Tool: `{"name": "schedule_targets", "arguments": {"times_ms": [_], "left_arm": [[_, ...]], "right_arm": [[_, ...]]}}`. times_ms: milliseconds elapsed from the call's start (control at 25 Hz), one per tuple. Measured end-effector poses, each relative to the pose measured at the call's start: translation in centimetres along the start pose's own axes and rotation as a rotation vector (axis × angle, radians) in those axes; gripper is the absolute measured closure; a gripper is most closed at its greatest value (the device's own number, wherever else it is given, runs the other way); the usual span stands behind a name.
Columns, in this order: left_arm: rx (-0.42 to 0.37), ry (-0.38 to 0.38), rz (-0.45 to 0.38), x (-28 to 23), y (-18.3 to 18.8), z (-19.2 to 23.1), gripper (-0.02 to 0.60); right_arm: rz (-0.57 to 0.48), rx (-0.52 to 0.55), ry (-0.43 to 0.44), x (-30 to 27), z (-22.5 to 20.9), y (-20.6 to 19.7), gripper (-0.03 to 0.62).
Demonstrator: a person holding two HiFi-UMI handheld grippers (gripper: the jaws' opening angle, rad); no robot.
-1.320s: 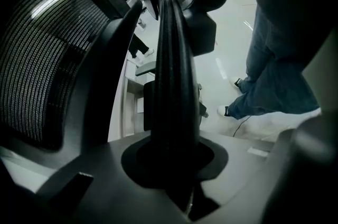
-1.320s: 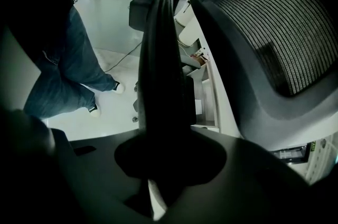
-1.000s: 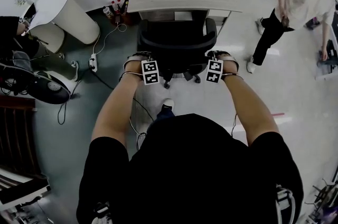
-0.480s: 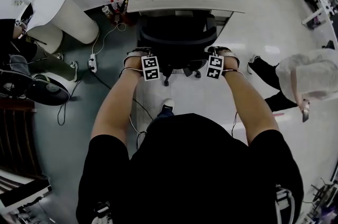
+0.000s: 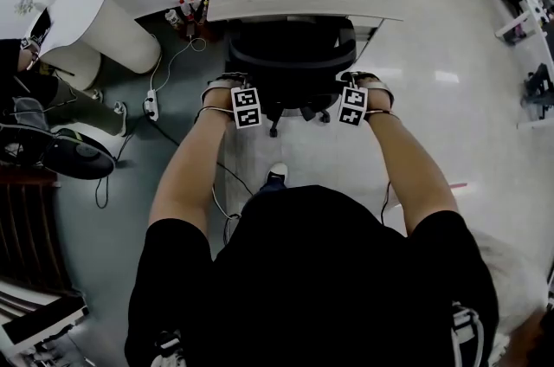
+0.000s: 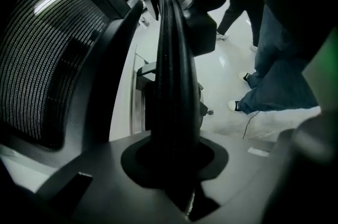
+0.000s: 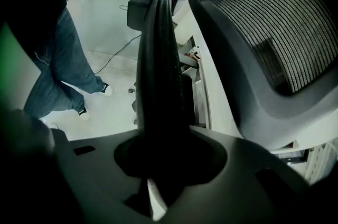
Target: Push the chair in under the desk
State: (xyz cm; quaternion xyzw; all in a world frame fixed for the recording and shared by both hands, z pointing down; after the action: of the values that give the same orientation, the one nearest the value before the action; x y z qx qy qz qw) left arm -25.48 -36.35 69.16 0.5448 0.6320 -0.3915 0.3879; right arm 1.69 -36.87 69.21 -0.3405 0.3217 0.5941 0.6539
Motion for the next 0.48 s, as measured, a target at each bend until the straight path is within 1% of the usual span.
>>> {"name": "schedule_targets", "arguments": {"times_ms": [480], "left_arm": [[-0.005,0.009,-0.007,-0.31,-0.28,0.96,0.502]], "right_arm": [[-0.003,-0.005,-0.02,-0.62,-0.96,0.15,0.488]]}}
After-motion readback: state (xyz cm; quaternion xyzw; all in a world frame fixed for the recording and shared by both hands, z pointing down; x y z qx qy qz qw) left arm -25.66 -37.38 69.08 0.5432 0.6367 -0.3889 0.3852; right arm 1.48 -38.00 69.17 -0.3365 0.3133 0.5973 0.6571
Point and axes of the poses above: the fingertips, and each gripper's own axes: x backward along the fingers, z to its left, y out of its top, the point moved 6 cm from there along x, backward along the fingers, and after that the axes turned 4 degrees about -y, right-handed, at the moved point
